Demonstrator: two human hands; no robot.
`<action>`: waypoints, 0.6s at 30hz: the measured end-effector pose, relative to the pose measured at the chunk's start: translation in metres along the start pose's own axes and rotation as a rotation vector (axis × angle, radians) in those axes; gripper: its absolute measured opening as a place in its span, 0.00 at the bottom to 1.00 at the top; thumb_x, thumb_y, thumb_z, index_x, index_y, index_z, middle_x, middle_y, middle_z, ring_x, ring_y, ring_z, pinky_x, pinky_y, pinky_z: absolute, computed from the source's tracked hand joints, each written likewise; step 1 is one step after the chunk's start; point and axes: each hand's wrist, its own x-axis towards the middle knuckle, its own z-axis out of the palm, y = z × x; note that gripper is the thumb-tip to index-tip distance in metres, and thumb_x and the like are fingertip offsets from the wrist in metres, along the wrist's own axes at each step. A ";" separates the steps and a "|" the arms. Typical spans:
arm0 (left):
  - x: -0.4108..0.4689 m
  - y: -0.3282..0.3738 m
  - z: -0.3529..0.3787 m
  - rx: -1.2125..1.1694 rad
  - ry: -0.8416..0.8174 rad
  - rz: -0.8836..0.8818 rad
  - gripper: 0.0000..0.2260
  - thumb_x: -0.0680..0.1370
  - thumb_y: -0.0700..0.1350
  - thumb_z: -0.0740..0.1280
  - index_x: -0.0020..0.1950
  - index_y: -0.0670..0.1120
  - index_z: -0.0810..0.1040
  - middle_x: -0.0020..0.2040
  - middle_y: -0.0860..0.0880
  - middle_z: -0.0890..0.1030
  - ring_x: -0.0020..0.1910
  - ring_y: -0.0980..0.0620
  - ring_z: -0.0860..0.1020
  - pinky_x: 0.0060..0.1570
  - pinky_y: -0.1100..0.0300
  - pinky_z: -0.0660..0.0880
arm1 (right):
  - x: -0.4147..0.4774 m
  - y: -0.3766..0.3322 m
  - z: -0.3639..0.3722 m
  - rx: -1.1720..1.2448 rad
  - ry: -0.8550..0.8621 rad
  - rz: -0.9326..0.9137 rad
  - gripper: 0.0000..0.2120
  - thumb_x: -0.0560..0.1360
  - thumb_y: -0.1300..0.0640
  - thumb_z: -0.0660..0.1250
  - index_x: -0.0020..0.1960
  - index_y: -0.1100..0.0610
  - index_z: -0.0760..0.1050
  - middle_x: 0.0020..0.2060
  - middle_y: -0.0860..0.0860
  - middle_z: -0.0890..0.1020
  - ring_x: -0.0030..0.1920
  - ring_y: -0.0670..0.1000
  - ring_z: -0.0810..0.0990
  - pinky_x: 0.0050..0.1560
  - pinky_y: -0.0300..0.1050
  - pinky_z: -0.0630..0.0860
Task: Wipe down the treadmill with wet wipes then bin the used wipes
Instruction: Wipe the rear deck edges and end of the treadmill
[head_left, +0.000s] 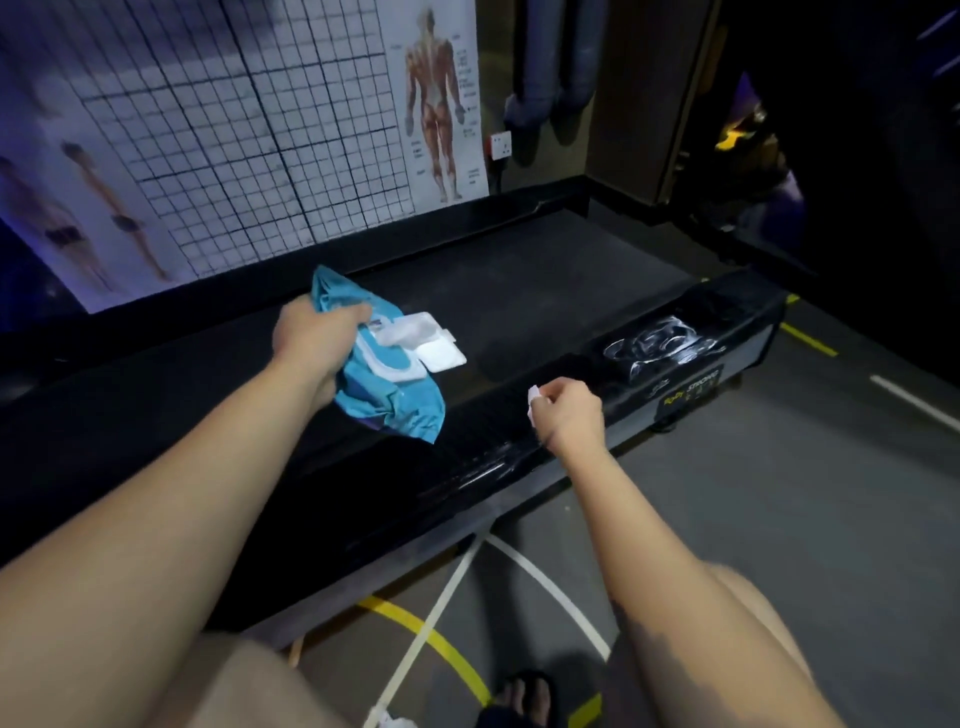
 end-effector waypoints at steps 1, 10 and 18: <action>-0.003 0.004 -0.005 0.025 -0.018 0.002 0.06 0.72 0.43 0.78 0.47 0.47 0.85 0.46 0.45 0.88 0.44 0.45 0.88 0.52 0.43 0.85 | -0.005 -0.001 -0.001 -0.008 0.002 -0.017 0.10 0.80 0.46 0.63 0.49 0.51 0.79 0.40 0.50 0.84 0.43 0.52 0.82 0.43 0.43 0.75; -0.024 0.020 -0.001 -0.175 -0.194 -0.078 0.06 0.77 0.39 0.76 0.53 0.42 0.84 0.49 0.41 0.88 0.45 0.43 0.87 0.52 0.42 0.85 | -0.048 0.007 -0.067 -0.387 -0.077 -0.097 0.10 0.79 0.54 0.62 0.45 0.57 0.80 0.38 0.52 0.83 0.42 0.55 0.82 0.43 0.49 0.80; -0.039 -0.006 0.061 -0.466 -0.041 -0.243 0.12 0.79 0.42 0.76 0.60 0.47 0.80 0.56 0.45 0.85 0.51 0.44 0.85 0.52 0.46 0.84 | -0.051 -0.028 -0.104 -0.658 -0.235 -0.309 0.12 0.75 0.61 0.60 0.51 0.55 0.82 0.47 0.52 0.84 0.49 0.54 0.82 0.49 0.45 0.79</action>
